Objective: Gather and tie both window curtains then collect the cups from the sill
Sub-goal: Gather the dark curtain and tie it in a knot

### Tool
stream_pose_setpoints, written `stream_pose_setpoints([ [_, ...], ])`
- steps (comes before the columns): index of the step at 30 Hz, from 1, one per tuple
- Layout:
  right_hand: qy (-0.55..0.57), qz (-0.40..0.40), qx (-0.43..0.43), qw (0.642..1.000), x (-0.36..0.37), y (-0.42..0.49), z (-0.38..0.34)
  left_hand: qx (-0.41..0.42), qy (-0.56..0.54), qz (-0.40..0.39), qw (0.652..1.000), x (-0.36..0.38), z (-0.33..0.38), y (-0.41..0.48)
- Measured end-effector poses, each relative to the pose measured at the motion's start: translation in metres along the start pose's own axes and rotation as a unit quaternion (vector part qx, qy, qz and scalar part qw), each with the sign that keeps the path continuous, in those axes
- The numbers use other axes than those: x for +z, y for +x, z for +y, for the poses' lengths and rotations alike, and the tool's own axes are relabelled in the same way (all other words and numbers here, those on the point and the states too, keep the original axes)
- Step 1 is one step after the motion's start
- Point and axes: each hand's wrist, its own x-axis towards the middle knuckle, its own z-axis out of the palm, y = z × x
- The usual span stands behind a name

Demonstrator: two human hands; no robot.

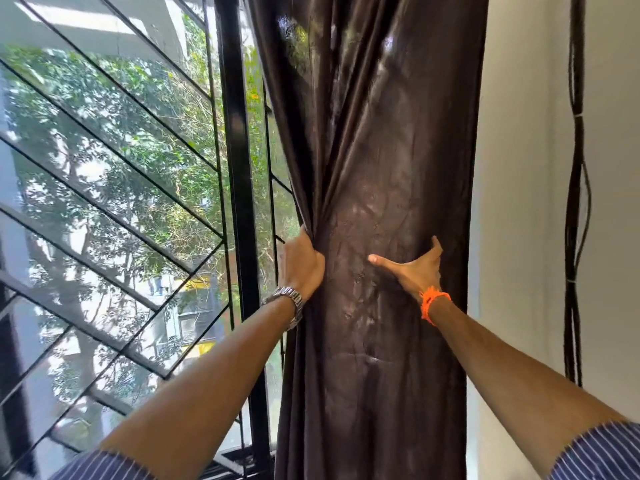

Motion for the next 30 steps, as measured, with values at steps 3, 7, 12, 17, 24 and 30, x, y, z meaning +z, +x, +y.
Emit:
stream_pose_setpoints([
  [3,0.024,0.006,0.002,1.0,-0.003,0.006,0.006,0.03,-0.004,-0.015,0.999,0.013,0.012,-0.002],
  [7,0.015,0.044,0.039,0.998,-0.016,0.016,0.009,0.048,0.022,-0.015,0.998,0.027,0.027,0.0],
  [12,-0.062,0.076,0.004,0.995,-0.032,0.024,0.011,0.057,0.026,-0.038,0.997,0.048,0.042,0.008],
  [17,-0.072,0.068,-0.097,0.99,-0.04,0.012,0.002,0.047,0.013,-0.041,0.998,0.071,0.062,0.013],
  [24,-0.086,0.031,-0.13,0.987,-0.033,-0.014,-0.005,0.026,-0.069,-0.042,0.996,0.087,0.076,-0.01],
  [30,-0.071,-0.049,-0.111,0.99,-0.018,-0.035,-0.014,-0.065,-0.211,-0.104,0.97,0.082,0.069,-0.039],
])
